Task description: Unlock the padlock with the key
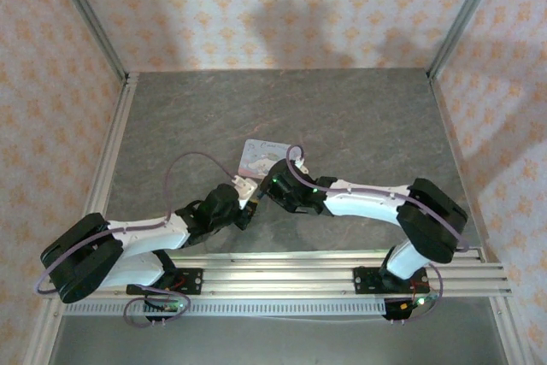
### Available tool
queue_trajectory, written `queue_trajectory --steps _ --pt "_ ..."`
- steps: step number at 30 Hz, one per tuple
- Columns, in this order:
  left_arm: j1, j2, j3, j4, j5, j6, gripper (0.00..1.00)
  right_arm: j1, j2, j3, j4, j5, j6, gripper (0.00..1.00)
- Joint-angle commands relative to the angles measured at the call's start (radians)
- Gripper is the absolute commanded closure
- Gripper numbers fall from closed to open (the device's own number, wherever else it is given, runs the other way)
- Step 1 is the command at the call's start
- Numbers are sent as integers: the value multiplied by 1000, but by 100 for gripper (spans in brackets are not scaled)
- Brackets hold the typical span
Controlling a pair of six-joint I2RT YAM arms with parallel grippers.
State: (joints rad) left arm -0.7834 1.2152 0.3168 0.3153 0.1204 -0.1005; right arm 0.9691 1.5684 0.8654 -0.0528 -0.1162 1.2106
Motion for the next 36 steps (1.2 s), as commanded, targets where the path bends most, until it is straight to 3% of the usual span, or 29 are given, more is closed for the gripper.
queue_trajectory --steps 1,16,27,33,36 --pt "3 -27 -19 52 0 7 100 3 23 9 70 -25 54 51" --pt "3 -4 -21 92 9 14 100 3 104 26 83 -61 96 55" --pt "1 1 -26 96 13 18 100 4 137 70 16 -40 63 76" --pt "0 4 -33 107 14 16 100 4 135 84 -32 -10 38 76" --pt "-2 7 -33 110 14 15 100 3 132 88 -46 3 25 84"
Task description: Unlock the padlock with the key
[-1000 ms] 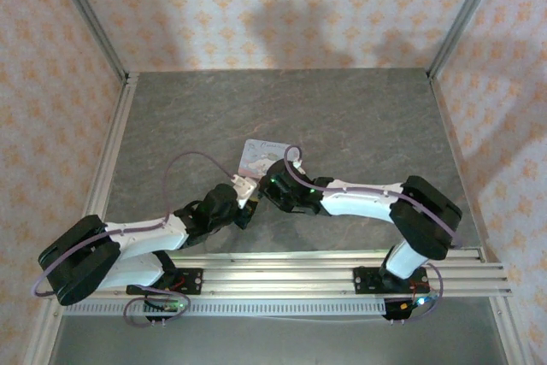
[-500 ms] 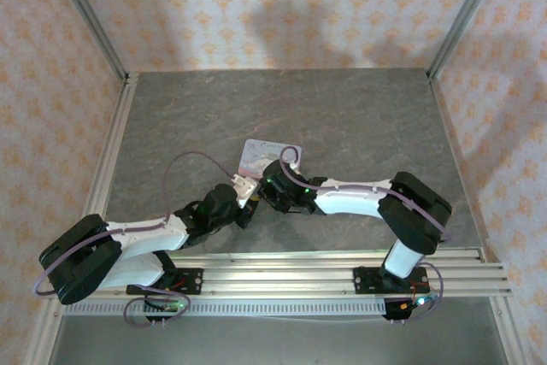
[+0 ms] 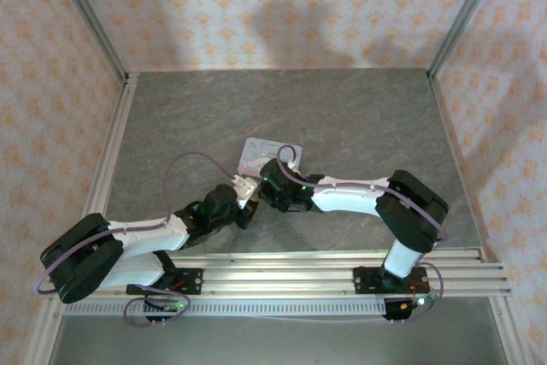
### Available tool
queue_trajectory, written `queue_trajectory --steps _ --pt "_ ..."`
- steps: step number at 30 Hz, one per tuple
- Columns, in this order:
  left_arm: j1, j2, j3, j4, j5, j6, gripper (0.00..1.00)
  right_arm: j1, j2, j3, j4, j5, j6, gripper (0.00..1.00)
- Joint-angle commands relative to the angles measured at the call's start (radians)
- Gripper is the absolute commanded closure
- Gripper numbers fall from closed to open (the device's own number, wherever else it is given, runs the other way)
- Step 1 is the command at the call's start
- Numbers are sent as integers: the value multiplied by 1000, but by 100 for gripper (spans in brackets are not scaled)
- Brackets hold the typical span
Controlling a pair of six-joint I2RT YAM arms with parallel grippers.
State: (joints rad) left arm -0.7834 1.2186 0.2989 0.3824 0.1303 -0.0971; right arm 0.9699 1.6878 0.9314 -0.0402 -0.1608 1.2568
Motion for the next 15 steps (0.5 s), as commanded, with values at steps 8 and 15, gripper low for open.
queue_trajectory --steps 8,15 --pt "-4 3 -20 45 -9 -1 100 4 -9 29 -102 81 -64 100" --pt "-4 -62 -21 -26 -19 -24 74 3 -63 -31 -76 117 -86 100"
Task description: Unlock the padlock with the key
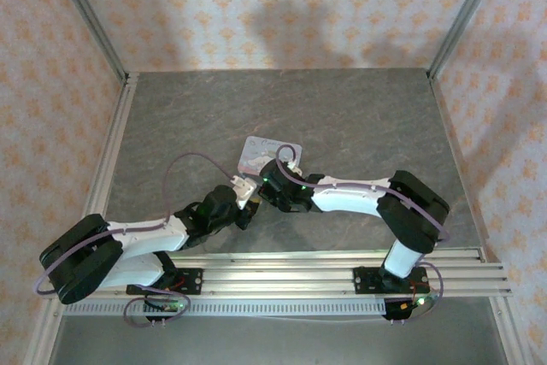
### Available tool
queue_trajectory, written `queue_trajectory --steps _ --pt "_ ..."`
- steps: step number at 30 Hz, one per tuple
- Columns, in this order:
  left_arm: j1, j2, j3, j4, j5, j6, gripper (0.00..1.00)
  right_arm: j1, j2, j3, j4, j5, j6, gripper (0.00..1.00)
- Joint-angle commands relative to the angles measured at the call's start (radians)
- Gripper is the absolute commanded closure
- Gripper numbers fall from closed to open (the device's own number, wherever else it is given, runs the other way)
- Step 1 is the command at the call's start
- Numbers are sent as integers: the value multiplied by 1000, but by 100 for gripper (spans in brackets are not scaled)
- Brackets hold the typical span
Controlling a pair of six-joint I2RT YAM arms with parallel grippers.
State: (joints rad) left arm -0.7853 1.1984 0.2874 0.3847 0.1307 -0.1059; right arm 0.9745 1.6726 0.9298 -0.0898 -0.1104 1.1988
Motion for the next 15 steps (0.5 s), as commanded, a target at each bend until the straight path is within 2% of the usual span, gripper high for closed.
queue_trajectory --steps 1,5,10,15 --pt "-2 -60 -11 -49 -21 -20 68 -2 -60 -44 -21 76 -38 100" --pt "0 -151 -19 -135 -38 -43 57 -7 -119 -105 -1 100 -92 100" --pt "10 -246 -35 -213 -67 -101 54 -44 -183 -147 -9 79 -209 100" --pt "15 -241 -16 -249 -65 -136 54 -112 -213 -164 7 -5 -351 100"
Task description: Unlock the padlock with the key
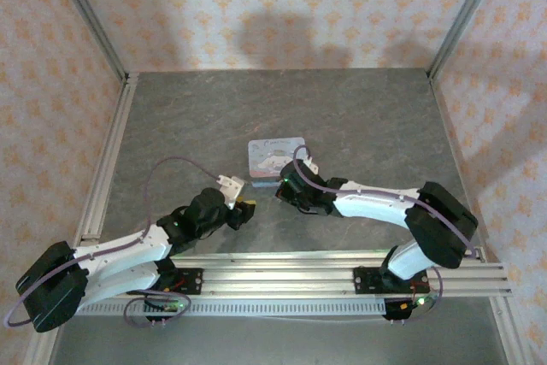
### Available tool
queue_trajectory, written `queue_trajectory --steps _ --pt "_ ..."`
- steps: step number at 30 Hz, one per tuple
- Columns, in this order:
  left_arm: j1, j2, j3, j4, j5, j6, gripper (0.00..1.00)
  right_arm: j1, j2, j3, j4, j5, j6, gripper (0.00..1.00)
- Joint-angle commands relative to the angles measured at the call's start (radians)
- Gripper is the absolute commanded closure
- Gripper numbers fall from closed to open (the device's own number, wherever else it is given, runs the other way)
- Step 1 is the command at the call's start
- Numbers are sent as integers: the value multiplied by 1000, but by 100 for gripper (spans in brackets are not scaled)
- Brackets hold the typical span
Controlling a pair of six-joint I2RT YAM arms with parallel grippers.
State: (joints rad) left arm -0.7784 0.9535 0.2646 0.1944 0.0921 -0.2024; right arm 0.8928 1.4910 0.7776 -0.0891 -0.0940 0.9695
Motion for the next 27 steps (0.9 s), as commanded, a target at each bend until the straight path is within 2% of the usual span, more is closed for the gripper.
queue_trajectory --steps 1,4,8,19,27 --pt "10 16 14 -61 -26 -44 54 -44 -31 -11 3 -39 -153 100" --pt "17 63 37 -65 -9 -61 54 -81 -21 -11 3 -81 -204 100" --pt "21 137 62 -39 24 -79 55 -113 -11 -40 48 -117 -178 100" --pt "22 237 91 13 61 -78 57 -126 28 -203 383 -138 148 100" --pt "24 240 90 25 57 -79 57 -120 16 -206 432 -55 276 100"
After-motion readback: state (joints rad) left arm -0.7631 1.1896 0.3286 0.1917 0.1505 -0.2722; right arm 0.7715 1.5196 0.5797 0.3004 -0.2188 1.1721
